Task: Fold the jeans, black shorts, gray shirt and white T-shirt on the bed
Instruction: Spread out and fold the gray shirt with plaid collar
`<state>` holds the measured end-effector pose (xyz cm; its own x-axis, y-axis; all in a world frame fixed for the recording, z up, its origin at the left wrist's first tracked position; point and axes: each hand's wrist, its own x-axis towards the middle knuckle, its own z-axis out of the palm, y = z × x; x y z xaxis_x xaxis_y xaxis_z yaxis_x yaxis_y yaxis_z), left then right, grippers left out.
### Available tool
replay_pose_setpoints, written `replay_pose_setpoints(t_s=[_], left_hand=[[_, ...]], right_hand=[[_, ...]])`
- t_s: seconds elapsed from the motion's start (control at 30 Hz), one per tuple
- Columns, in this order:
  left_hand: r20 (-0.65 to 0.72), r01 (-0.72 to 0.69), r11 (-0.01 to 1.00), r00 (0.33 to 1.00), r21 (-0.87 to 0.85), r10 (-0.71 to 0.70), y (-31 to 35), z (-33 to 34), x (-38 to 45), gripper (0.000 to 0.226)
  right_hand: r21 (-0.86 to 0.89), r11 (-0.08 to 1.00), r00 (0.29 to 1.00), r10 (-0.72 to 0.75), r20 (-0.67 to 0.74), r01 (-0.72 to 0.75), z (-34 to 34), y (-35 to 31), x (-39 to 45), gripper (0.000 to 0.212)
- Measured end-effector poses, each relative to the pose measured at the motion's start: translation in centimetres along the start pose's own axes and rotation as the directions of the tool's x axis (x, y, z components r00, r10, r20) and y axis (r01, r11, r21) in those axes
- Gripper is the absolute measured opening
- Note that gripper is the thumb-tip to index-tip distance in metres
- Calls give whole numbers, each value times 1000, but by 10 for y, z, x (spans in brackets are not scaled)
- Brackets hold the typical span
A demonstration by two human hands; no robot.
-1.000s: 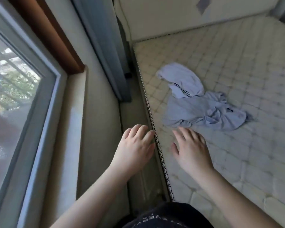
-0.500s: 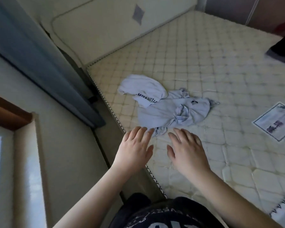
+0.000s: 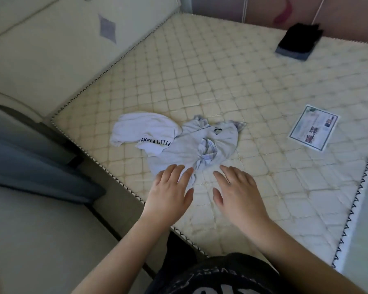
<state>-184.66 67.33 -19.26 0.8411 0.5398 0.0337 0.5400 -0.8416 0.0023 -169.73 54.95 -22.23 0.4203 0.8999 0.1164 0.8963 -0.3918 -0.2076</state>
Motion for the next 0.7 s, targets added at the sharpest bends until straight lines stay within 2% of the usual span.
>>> replay_pose_setpoints(t_s=[0.13, 0.3, 0.43, 0.53, 0.7], left_hand=[[26, -21, 999, 999, -49, 22, -53, 18, 25, 52], [12, -126, 989, 992, -71, 127, -121, 34, 52, 50], [62, -226, 969, 971, -98, 233, -170, 58, 76, 52], [126, -298, 945, 941, -136, 315, -192, 76, 92, 51], [285, -374, 911, 866, -176, 410, -202, 103, 114, 50]], right_hand=[[-29, 999, 994, 49, 99, -46, 30, -28, 38, 44], [-45, 991, 959, 130, 254, -123, 62, -66, 91, 46], [-50, 990, 942, 144, 302, -135, 87, -96, 149, 48], [-57, 978, 917, 210, 339, -203, 100, -105, 170, 51], [-41, 931, 861, 352, 366, -363, 111, -103, 158, 47]])
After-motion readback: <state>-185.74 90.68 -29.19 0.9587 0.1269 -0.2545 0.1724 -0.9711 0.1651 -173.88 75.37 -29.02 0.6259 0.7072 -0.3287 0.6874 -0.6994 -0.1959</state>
